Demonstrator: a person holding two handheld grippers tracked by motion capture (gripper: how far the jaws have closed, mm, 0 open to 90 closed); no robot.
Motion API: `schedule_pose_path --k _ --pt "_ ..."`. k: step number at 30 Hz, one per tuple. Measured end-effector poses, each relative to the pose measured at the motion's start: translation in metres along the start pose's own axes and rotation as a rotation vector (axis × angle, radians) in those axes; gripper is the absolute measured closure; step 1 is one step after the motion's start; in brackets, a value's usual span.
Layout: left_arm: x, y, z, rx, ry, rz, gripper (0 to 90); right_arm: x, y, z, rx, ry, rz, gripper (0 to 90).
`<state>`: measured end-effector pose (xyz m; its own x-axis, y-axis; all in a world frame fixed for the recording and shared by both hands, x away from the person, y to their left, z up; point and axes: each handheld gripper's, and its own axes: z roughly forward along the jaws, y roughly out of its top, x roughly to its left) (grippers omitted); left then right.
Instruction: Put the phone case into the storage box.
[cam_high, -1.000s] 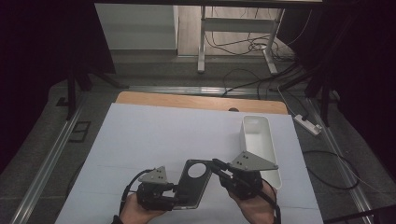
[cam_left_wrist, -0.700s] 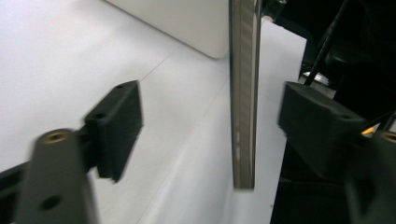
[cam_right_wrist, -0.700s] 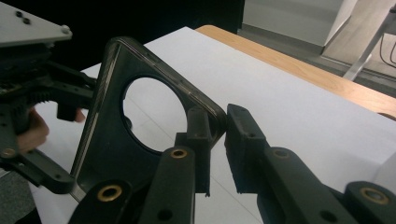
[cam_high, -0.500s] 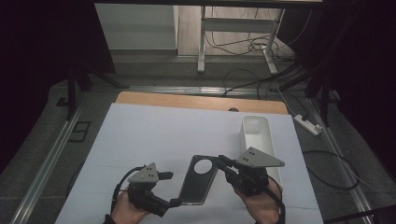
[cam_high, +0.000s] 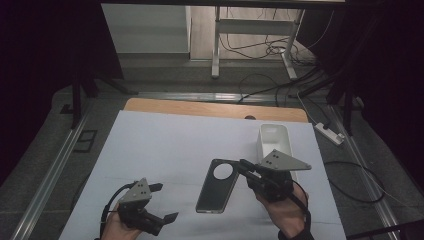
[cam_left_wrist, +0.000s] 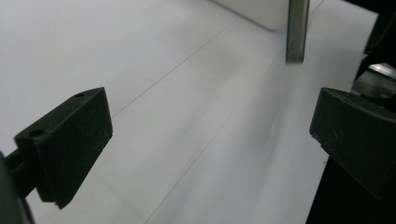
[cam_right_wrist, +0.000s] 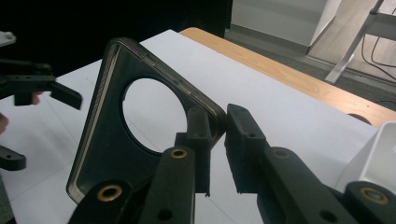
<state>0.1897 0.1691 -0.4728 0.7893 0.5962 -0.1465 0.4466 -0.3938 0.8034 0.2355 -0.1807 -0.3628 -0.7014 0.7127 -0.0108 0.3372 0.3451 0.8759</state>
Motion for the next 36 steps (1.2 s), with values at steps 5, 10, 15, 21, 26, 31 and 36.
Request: schedule_pose_path --k 5,10,15,21,26,31,36 --pt "0.002 -0.011 -0.011 -0.011 0.045 -0.003 0.0 -0.006 0.004 -0.001 -0.007 -0.007 0.001 79.2" --pt "0.004 -0.024 -0.022 -0.038 0.073 -0.016 0.0 -0.012 0.009 -0.004 -0.012 -0.017 0.006 79.2" --pt "0.005 -0.036 -0.031 -0.045 0.093 -0.039 0.0 -0.018 0.014 -0.006 -0.019 -0.028 0.002 79.2" --pt "0.003 -0.047 -0.040 -0.034 0.126 -0.052 0.0 -0.027 0.021 -0.009 -0.023 -0.044 0.001 79.2" --pt "0.002 -0.058 -0.048 -0.034 0.144 -0.065 0.0 -0.035 0.026 -0.011 -0.025 -0.065 -0.001 79.2" --pt "0.003 -0.065 -0.055 -0.032 0.158 -0.083 0.0 -0.043 0.029 -0.013 -0.030 -0.083 0.000 79.2" --pt "0.002 -0.069 -0.058 -0.026 0.176 -0.090 0.0 -0.053 0.032 -0.014 -0.036 -0.115 -0.009 79.3"
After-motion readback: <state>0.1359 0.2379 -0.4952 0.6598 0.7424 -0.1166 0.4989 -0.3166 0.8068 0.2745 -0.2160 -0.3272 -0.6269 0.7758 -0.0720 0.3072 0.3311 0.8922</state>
